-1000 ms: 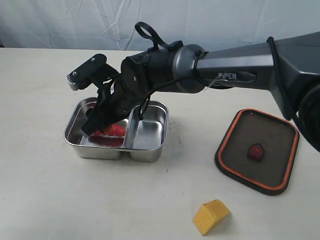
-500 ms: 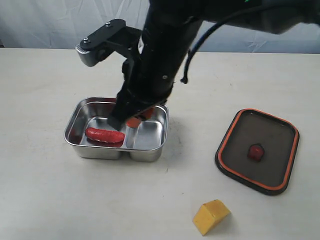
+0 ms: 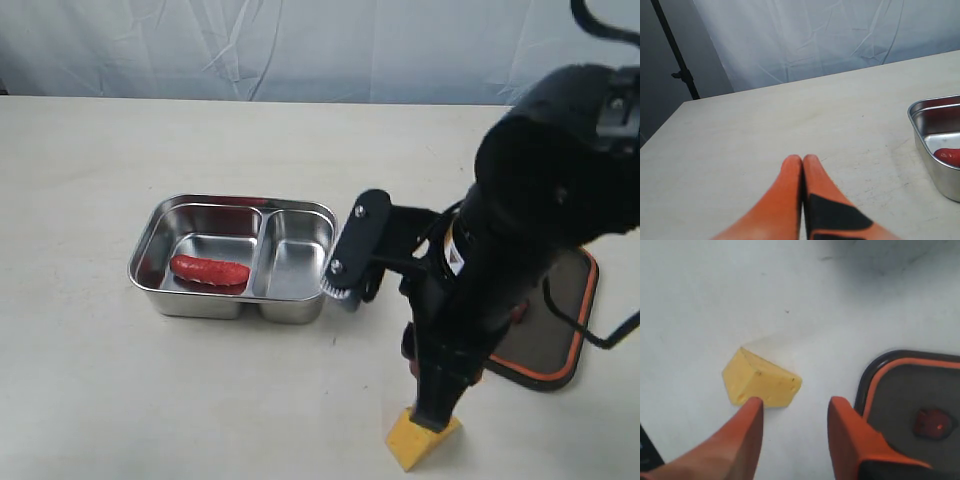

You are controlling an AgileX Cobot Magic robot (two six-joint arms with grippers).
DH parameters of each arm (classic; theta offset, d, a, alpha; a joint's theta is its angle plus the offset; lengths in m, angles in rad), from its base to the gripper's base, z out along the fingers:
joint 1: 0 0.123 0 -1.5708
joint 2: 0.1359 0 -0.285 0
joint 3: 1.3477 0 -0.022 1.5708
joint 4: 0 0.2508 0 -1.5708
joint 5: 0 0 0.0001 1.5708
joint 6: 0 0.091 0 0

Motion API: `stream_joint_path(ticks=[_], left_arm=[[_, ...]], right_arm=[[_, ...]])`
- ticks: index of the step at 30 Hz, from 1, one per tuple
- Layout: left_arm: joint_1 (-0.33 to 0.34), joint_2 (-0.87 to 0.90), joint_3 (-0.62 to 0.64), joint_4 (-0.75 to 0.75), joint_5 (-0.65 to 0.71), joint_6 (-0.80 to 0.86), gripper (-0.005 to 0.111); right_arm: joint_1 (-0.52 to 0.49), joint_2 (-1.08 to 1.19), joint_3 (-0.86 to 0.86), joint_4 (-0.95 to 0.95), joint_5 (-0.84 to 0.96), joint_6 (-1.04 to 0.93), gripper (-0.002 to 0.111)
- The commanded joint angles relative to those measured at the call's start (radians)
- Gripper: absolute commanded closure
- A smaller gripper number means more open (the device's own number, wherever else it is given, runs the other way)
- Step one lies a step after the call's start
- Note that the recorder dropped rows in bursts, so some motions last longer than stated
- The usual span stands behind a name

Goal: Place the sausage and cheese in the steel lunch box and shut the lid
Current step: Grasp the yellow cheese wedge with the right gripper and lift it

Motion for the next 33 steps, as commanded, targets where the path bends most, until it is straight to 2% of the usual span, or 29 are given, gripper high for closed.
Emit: stream_joint_path(ticks=[1, 3, 7, 9, 15, 19, 26, 33], left_arm=[[-0.005, -0.005, -0.001, 0.006, -0.014, -0.003, 0.107], [-0.005, -0.005, -0.001, 0.006, -0.014, -0.003, 0.107], [-0.005, -0.005, -0.001, 0.006, -0.014, -0.003, 0.107], [-0.005, -0.005, -0.001, 0.006, -0.014, -0.003, 0.107], [-0.005, -0.005, -0.001, 0.006, -0.014, -0.003, 0.107], [-0.005, -0.005, -0.001, 0.006, -0.014, -0.003, 0.107], [-0.005, -0.005, -0.001, 0.006, -0.014, -0.003, 0.107], [-0.005, -0.005, -0.001, 0.006, -0.014, -0.003, 0.107]], right_arm=[[-0.007, -0.006, 0.107, -0.047, -0.092, -0.073, 0.067], [-0.003, -0.006, 0.14, -0.047, -0.129, -0.119, 0.063], [-0.003, -0.006, 0.175, -0.047, -0.2, -0.132, 0.041], [-0.003, -0.006, 0.178, -0.047, -0.216, -0.132, 0.035], [-0.003, -0.006, 0.178, -0.049, -0.213, -0.162, 0.034], [0.001, -0.006, 0.179, -0.006, -0.195, -0.235, 0.041], [0.063, -0.006, 0.179, 0.01, -0.115, -0.25, 0.044], [0.115, -0.006, 0.181, 0.018, -0.13, -0.264, 0.044]])
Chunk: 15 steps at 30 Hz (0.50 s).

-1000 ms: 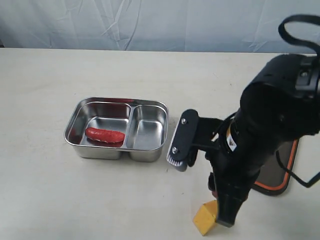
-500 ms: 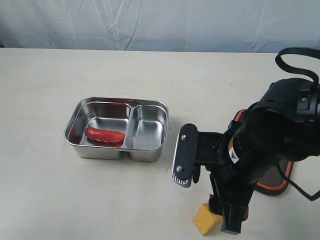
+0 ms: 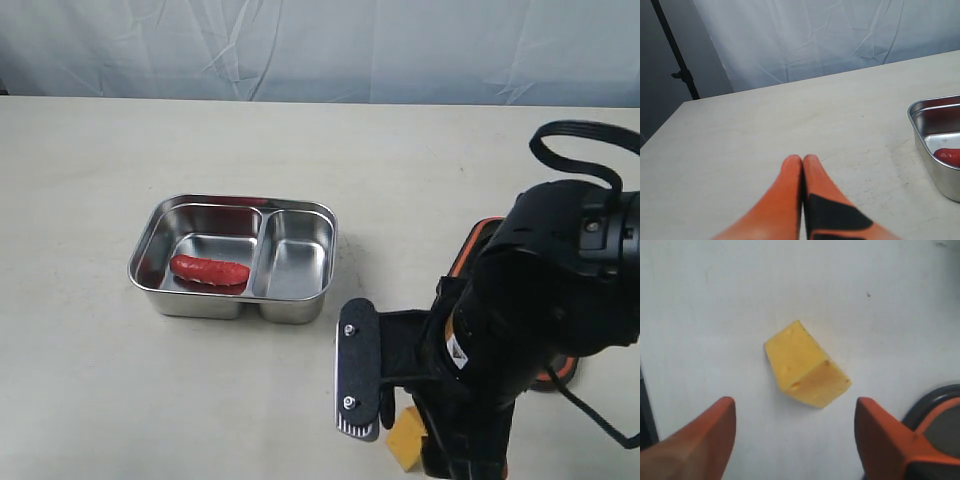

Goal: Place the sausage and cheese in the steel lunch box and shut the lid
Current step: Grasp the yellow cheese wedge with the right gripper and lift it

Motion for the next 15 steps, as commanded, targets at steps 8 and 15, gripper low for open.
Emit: stream_joint_path(ticks=[8, 15], left_arm=[[-0.005, -0.005, -0.001, 0.006, -0.014, -0.003, 0.107], [-0.005, -0.005, -0.001, 0.006, -0.014, -0.003, 0.107]], right_arm=[[0.029, -0.004, 0.088, -0.003, -0.183, -0.182, 0.04], [0.029, -0.004, 0.127, -0.062, -0.275, -0.207, 0.038]])
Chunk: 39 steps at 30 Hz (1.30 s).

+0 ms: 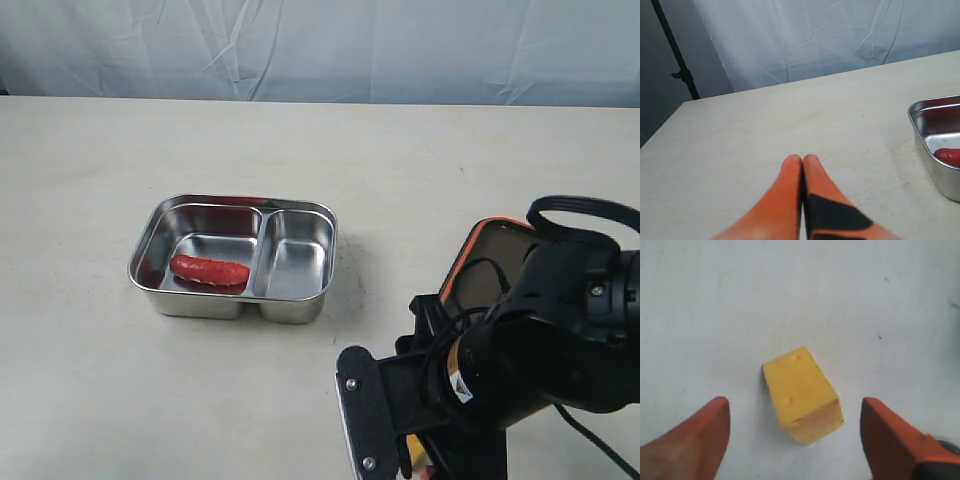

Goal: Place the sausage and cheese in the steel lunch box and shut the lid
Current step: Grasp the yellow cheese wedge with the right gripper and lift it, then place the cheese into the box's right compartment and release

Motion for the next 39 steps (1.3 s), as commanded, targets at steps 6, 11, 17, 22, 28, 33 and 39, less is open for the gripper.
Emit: stream_joint_path(ticks=[6, 11, 17, 22, 28, 33, 39], left_arm=[[-0.005, -0.005, -0.001, 0.006, -0.014, -0.003, 0.107], [-0.005, -0.005, -0.001, 0.006, -0.014, -0.003, 0.107], [-0.005, -0.005, -0.001, 0.006, -0.014, -0.003, 0.107], [-0.005, -0.005, -0.001, 0.006, -0.014, -0.003, 0.107], [-0.005, -0.005, -0.001, 0.006, -0.014, -0.003, 0.107], [-0.005, -0.005, -0.001, 0.006, -0.014, -0.003, 0.107], [-0.005, -0.005, -0.001, 0.006, -0.014, -0.003, 0.107]], right_arm=[[0.003, 0.026, 0.01, -0.068, -0.153, -0.015, 0.039], [0.003, 0.097, 0.01, -0.066, -0.104, -0.004, 0.039], [0.003, 0.156, 0.01, -0.064, -0.102, -0.004, 0.045], [0.003, 0.171, 0.01, -0.064, -0.111, -0.004, 0.096], [0.003, 0.16, -0.015, -0.041, -0.134, 0.082, 0.108], [0.003, 0.088, -0.125, -0.055, -0.127, 0.151, 0.108], [-0.121, 0.155, -0.31, -0.136, -0.448, 0.39, 0.108]])
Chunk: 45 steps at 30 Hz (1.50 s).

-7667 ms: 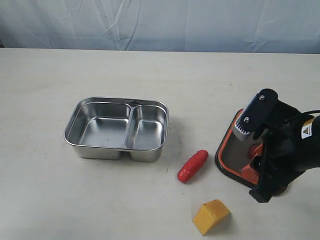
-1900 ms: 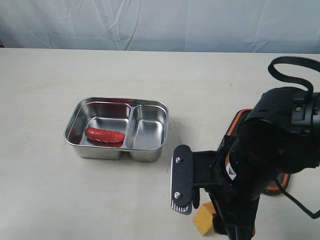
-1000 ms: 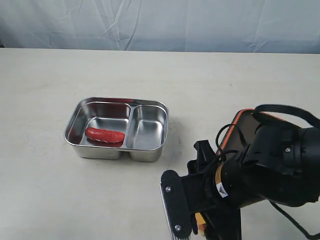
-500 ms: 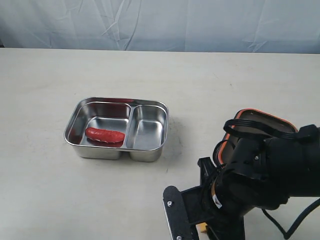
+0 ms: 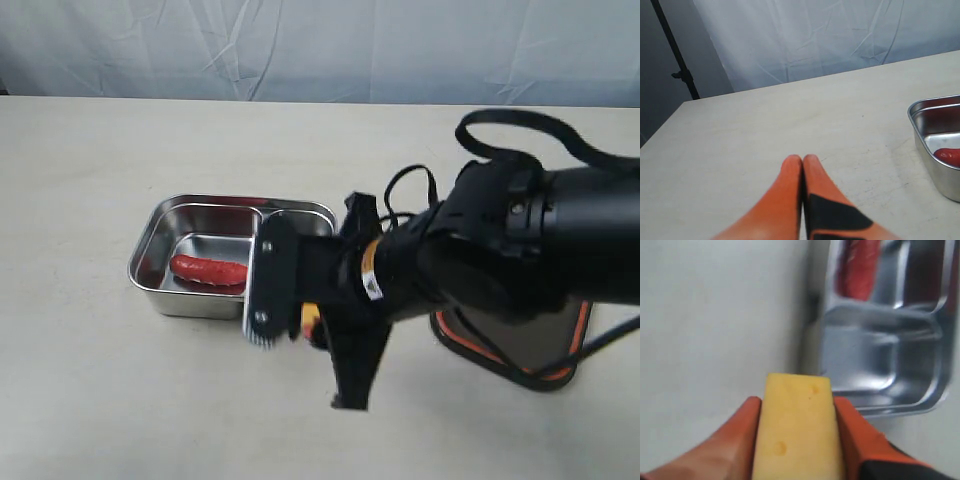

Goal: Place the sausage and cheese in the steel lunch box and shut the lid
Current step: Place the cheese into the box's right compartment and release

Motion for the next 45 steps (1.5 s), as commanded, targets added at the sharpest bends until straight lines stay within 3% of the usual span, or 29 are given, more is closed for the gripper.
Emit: stream_joint_path(ticks=[1, 6, 14, 15, 19, 22, 26, 32, 38, 45], left_arm=[[-0.005, -0.005, -0.001, 0.006, -0.014, -0.003, 0.107], [-0.005, -0.005, -0.001, 0.006, -0.014, -0.003, 0.107], [-0.005, -0.005, -0.001, 0.006, -0.014, -0.003, 0.107], [-0.005, -0.005, -0.001, 0.006, -0.014, -0.003, 0.107], [-0.005, -0.005, -0.001, 0.006, -0.014, -0.003, 0.107], [-0.005, -0.005, -0.001, 0.006, -0.014, -0.003, 0.107], [-0.005, -0.005, -0.001, 0.006, -0.014, -0.003, 0.107], [-0.005, -0.005, -0.001, 0.006, -0.014, -0.003, 0.107], [-0.005, -0.005, -0.001, 0.006, -0.014, -0.003, 0.107], [-0.005, -0.005, -0.001, 0.006, -0.014, -0.003, 0.107]], right_arm=[[-0.114, 0.076, -0.101, -0.019, -0.249, 0.191, 0.108], [-0.156, 0.261, -0.186, 0.031, -0.33, 0.275, 0.108], [-0.156, 0.321, -0.195, 0.123, -0.358, 0.283, 0.105], [-0.156, 0.319, -0.195, 0.133, -0.36, 0.283, 0.101], [-0.156, 0.319, -0.195, 0.152, -0.365, 0.283, 0.056], [-0.156, 0.314, -0.195, 0.196, -0.346, 0.288, 0.035], [-0.156, 0.29, -0.195, 0.234, -0.256, 0.293, 0.04], [-0.156, 0.177, -0.195, 0.224, 0.044, 0.308, 0.066], [-0.156, 0.059, -0.148, 0.022, 0.33, 0.476, 0.066], [-0.156, -0.037, 0.056, -0.207, 0.366, 0.709, 0.066]])
